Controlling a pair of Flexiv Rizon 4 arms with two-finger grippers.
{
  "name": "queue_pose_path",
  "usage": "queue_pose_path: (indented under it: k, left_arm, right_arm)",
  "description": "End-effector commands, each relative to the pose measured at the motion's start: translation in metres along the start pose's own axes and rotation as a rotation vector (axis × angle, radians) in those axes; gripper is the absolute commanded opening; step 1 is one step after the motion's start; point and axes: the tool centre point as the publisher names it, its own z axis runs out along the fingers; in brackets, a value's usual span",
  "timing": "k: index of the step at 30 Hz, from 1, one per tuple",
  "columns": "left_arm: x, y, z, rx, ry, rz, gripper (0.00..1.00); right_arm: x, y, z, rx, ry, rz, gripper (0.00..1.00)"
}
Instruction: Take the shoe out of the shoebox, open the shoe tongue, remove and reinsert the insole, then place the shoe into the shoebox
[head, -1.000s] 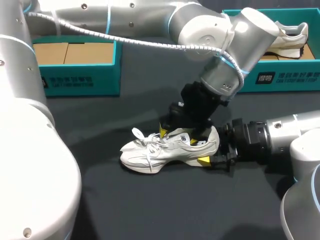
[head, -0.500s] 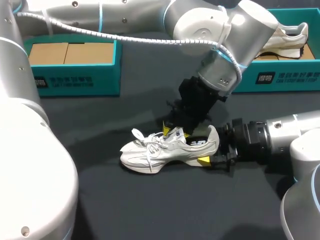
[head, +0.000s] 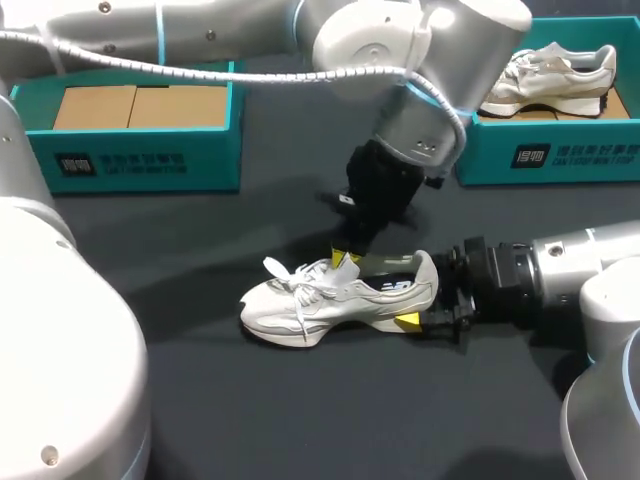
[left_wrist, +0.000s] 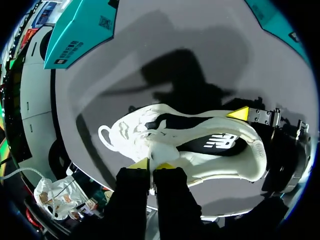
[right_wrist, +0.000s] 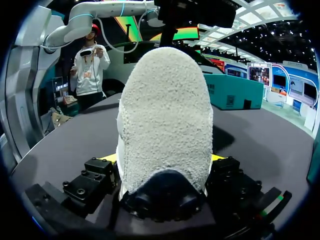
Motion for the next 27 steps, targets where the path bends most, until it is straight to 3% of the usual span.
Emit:
queue_pose_path:
  k: [1,7,11,16,27]
  left_arm:
    - [-0.049,0.004,0.009,0.031,0.287,0.006,0.00]
    - [-0.081,0.000,0.020,0.033,0.441,0.026,0.00]
    - [-0.095,-0.003,0.028,0.033,0.480,0.037,0.00]
    - [-0.105,-0.005,0.040,0.068,0.464,0.064,0.00]
    - [-0.098,-0.009,0.074,0.088,0.347,0.106,0.00]
  right_arm:
    - [0.000,0.000,0.000,0.003,-0.001,0.000,0.00]
    - [0.000,0.000,0.000,0.003,-0.001,0.000,0.00]
    - [0.000,0.000,0.000,0.003,-0.001,0.000,0.00]
    - [0.000,0.000,0.000,0.003,-0.001,0.000,0.00]
    - [0.000,0.000,0.000,0.003,-0.001,0.000,0.00]
